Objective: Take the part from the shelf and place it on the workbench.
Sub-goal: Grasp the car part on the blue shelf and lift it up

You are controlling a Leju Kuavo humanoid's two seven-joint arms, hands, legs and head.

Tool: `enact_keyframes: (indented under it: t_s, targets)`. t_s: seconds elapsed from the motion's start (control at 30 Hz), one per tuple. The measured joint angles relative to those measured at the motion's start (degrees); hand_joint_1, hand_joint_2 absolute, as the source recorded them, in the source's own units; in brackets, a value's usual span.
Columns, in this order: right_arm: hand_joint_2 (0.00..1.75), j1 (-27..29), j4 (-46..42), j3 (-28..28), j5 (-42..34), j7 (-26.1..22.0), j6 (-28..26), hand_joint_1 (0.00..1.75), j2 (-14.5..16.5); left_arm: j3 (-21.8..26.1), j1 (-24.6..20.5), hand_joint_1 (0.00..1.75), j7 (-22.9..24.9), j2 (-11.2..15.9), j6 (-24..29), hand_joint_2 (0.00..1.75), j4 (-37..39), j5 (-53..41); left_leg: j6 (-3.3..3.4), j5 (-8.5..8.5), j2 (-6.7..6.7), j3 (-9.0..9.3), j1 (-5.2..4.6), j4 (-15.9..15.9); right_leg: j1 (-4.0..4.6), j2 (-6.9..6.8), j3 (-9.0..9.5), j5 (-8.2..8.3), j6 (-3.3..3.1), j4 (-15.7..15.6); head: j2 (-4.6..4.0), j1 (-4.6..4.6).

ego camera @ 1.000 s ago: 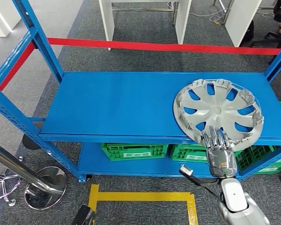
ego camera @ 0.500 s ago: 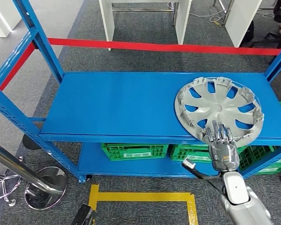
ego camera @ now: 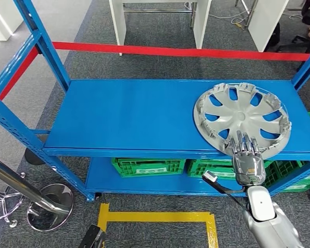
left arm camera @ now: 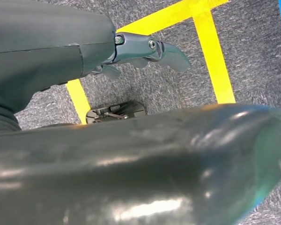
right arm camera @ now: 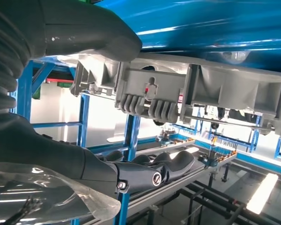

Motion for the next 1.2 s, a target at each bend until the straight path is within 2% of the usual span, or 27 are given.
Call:
enact_keyframes:
  t_s: [1.2]
  targets:
    - [1.75,-1.61,5.30,-1.40,-0.18,-1.46,0.00,0.00,0.45,0.00,-0.02,0.00,0.11,0.00,-0.90,0.00,-0.02,-0.10,0.00,0.00,0.00,0.00,0.00,0.01,0.00,0.00,0.00,0.00,0.00,0.00,0.00,0.01]
